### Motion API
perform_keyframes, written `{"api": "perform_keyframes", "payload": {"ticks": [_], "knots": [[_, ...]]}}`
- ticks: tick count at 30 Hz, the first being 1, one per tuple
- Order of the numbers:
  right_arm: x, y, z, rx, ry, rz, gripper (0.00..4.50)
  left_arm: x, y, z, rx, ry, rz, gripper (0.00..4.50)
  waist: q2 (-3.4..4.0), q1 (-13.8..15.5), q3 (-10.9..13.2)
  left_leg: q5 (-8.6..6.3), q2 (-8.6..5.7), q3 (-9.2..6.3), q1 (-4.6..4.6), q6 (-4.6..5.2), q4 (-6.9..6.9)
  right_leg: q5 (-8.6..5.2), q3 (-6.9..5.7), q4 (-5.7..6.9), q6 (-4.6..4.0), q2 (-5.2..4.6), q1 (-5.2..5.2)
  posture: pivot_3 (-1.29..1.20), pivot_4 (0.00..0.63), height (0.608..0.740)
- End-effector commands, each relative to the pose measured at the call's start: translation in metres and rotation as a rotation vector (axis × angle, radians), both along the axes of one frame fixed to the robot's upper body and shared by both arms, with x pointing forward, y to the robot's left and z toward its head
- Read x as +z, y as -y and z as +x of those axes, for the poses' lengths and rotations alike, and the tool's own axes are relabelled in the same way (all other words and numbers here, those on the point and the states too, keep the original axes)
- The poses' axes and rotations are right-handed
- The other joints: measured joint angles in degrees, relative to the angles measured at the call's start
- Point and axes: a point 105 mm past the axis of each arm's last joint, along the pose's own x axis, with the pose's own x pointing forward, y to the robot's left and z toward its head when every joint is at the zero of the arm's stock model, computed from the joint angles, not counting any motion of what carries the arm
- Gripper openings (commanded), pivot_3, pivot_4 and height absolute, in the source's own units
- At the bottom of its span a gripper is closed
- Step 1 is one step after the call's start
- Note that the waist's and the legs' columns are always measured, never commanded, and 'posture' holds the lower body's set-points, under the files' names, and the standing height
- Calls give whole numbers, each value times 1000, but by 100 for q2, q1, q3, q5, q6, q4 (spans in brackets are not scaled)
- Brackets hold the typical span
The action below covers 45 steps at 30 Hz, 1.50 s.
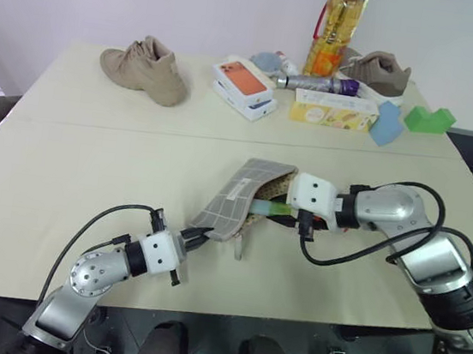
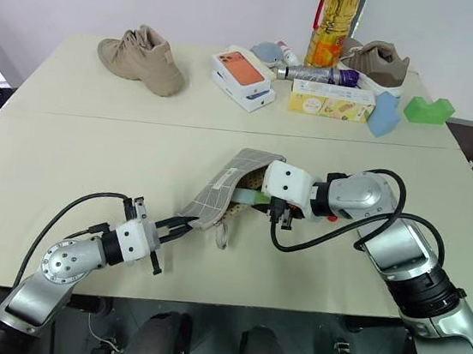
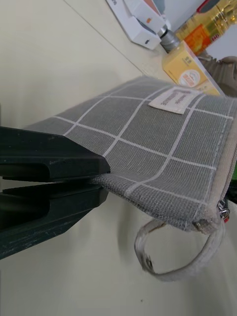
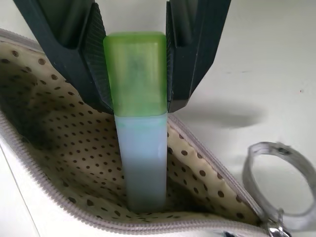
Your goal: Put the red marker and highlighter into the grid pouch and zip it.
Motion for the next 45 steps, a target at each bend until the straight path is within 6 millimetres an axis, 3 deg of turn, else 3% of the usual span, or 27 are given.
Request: {"api": "perform_keyframes", "payload": {"ticks": [1, 3, 4, 10, 12, 15, 19, 26, 27, 29, 34, 36, 41, 43, 45], "knots": [[18, 3, 6, -19, 87, 21, 3261, 14, 3, 0, -11, 63, -22, 0, 0, 2, 0, 0, 0, 0, 0, 0, 0, 0, -1, 0, 0, 0, 0, 0, 150, 740], [29, 12, 14, -81, 109, 67, 4237, 14, 0, 3, 9, 66, -24, 0, 0, 3, 0, 0, 0, 0, 0, 0, 0, 0, -1, 1, 0, 1, 0, 0, 150, 740], [33, 18, 18, -112, 116, 86, 4452, 14, -1, 5, 20, 67, -26, 0, 0, 5, 0, 0, 0, 0, 0, 0, 0, 0, -1, 1, 1, 1, 1, 0, 150, 740], [42, 67, 35, -349, 103, 204, 4452, 16, -13, 21, 113, 77, -60, 0, 0, 11, 0, 0, -1, -1, 1, 0, 6, 1, -3, 1, 2, 1, 6, 0, 150, 740], [33, 100, 50, -549, 87, 271, 4452, 17, -16, 30, 157, 86, -85, 0, 0, 24, 0, 0, -1, -3, 1, 0, 5, 1, -6, 0, 2, 2, 8, 0, 150, 740], [1, 146, 63, -878, -35, 329, 4452, 20, -13, 41, 189, 104, -116, 0, -1, 15, 0, 1, -3, 0, 4, 1, 11, 2, -5, 1, 3, 1, 15, 0, 150, 740], [-32, 166, 58, -1100, -83, 300, 4452, 25, -4, 51, 211, 130, -165, 0, 1, 9, -1, 1, -2, 0, 8, 1, 12, 5, -3, 2, 9, 4, 19, 0, 150, 740], [-65, 159, 41, -1238, -226, 311, 4452, 28, 7, 57, 203, 149, -188, 0, 9, 5, -5, 1, 4, 1, 10, 1, 13, 8, 11, 9, 14, 35, 16, 0, 150, 740], [-65, 156, 40, -1236, -240, 326, 4227, 27, 8, 56, 198, 146, -186, 0, 8, 5, -5, 1, 4, 1, 11, 1, 14, 8, 11, 9, 14, 35, 18, 0, 150, 740], [-63, 154, 40, -1236, -249, 345, 3689, 25, 7, 55, 193, 143, -180, 0, 8, 10, -5, 1, 3, 1, 11, 1, 16, 8, 11, 8, 15, 34, 21, 0, 150, 740], [-55, 156, 43, -1237, -229, 363, 1131, 23, 1, 56, 201, 142, -174, 0, 8, 15, -5, 1, 2, -1, 10, 1, 21, 9, 11, 8, 17, 34, 22, 0, 150, 740], [-51, 155, 45, -1227, -211, 363, 331, 24, -1, 57, 210, 144, -179, 0, 8, 13, -5, 1, 2, -1, 10, 1, 23, 10, 11, 8, 18, 34, 23, 0, 150, 740], [1, 117, 49, -838, 105, 212, 333, 31, -7, 58, 219, 130, -231, 0, 13, 4, -2, 1, 1, 2, 1, 2, 23, 10, 11, 8, 19, 35, 9, 0, 150, 740], [25, 94, 43, -613, 251, 141, 333, 32, -5, 55, 194, 118, -235, 0, 16, -20, 0, 1, 1, 5, -2, 2, 21, 10, 13, 8, 20, 38, 2, 0, 150, 740], [37, 78, 36, -464, 337, 87, 333, 33, -4, 53, 176, 111, -235, 0, 15, -26, 0, 1, 0, 6, -2, 2, 16, 10, 14, 7, 20, 47, -2, 0, 150, 740]]}}
